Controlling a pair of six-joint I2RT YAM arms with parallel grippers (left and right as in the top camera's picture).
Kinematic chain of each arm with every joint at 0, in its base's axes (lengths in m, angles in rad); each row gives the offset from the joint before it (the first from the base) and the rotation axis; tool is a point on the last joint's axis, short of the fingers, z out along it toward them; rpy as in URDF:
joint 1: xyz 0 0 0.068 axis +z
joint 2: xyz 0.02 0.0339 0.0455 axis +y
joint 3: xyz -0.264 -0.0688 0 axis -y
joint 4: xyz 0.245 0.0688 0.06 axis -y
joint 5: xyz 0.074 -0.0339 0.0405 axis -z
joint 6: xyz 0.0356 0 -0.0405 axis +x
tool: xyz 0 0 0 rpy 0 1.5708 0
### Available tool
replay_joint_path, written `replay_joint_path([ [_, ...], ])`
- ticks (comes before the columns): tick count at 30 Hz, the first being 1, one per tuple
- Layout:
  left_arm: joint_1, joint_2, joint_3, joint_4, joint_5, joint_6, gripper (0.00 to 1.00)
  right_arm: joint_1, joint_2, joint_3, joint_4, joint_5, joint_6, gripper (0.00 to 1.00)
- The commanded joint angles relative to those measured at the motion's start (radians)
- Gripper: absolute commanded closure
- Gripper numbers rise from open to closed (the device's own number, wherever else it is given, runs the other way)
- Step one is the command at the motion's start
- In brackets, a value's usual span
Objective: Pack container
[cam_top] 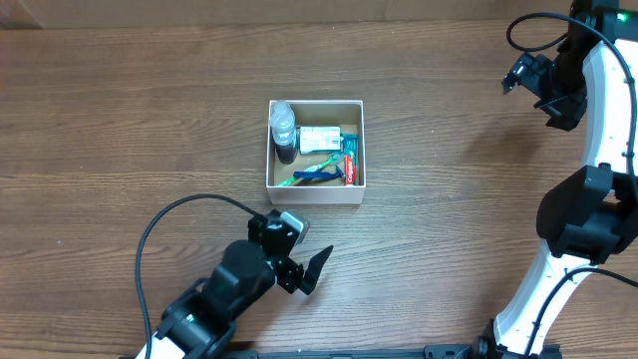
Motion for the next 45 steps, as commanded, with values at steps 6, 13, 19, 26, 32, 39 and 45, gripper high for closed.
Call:
replay_joint_path([
  [6,0.151,-0.232,-0.311,0.309,0.205,0.125,0.0,0.003,-0.04,0.02,0.004,-0.006,0.008,0.0],
  [13,0.262,-0.309,-0.311,0.259,0.258,0.146,0.0,0.003,-0.04,0.02,0.004,-0.006,0.009,0.0],
  [19,0.379,-0.397,-0.311,0.12,0.286,0.203,0.0,0.003,-0.04,0.02,0.004,-0.006,0.009,0.0],
  [26,0.485,-0.495,-0.311,0.027,0.286,0.257,0.0,0.003,-0.04,0.02,0.004,-0.006,0.009,0.0],
  [32,0.586,-0.561,-0.311,0.005,0.278,0.304,0.0,0.003,-0.04,0.02,0.004,-0.006,0.008,0.0],
  [39,0.686,-0.665,-0.311,0.005,0.27,0.345,0.0,0.003,-0.04,0.02,0.004,-0.006,0.009,0.0],
  [45,0.725,-0.753,-0.311,0.003,0.247,0.387,0.0,0.003,-0.04,0.02,0.004,-0.006,0.009,0.0],
])
